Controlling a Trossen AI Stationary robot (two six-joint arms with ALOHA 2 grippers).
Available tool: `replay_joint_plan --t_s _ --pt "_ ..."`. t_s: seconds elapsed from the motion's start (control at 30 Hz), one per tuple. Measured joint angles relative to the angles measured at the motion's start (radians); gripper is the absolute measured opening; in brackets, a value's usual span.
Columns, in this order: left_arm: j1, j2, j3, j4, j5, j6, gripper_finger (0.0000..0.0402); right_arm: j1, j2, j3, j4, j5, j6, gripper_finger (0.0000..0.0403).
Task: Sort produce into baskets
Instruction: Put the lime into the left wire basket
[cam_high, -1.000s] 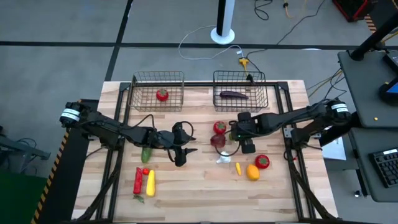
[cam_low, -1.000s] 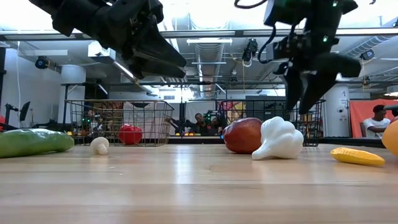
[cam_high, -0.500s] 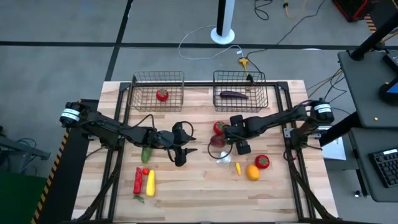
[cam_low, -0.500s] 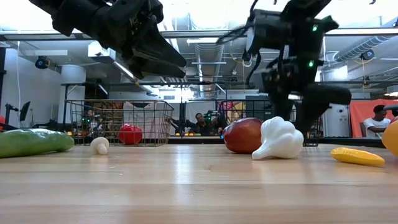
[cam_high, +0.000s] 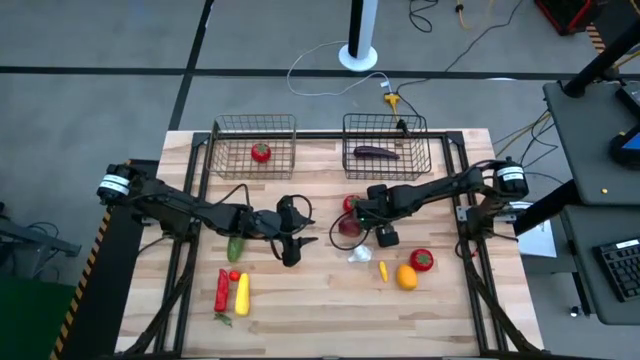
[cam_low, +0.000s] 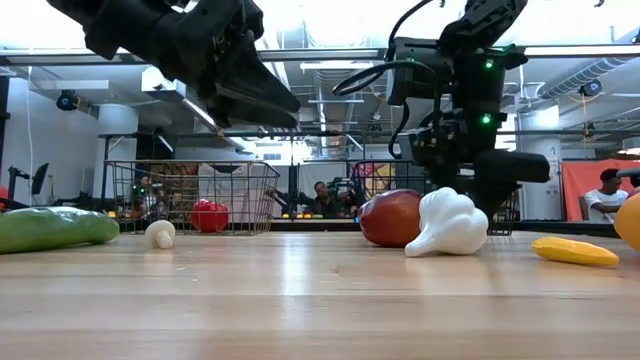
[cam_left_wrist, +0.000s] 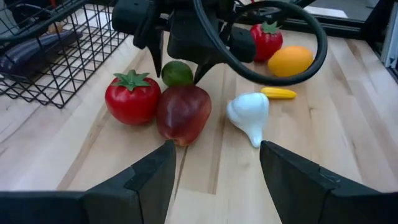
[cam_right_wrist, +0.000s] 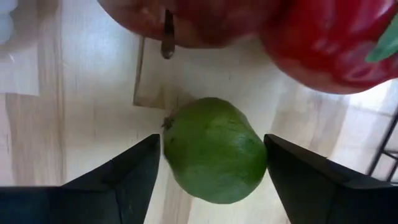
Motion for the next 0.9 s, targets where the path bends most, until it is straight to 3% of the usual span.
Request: replay_joint_plan --t_s 0.27,0.43,0.7,0.9 --pt "0.0 0.029 -0.001 0.019 -0.001 0.0 0.0215 -0.007 -0.003 0.001 -0.017 -0.008 0.031 0.0204" --pt "0.0 0.026 -0.001 0.024 0.0 0.0 0.0215 -0.007 -0.054 0.001 -0.028 -0.007 0.08 0.0203" --pt "0.0 0.016 -0.001 0.061 0.0 0.0 0.0215 0.021 -0.242 0.001 -0.034 0.0 0.203 0.0205" --pt "-0.024 -0.005 -0.001 0.081 0.001 0.046 0.0215 0.098 -0.36 -0.021 0.2 0.0 0.241 0.0207"
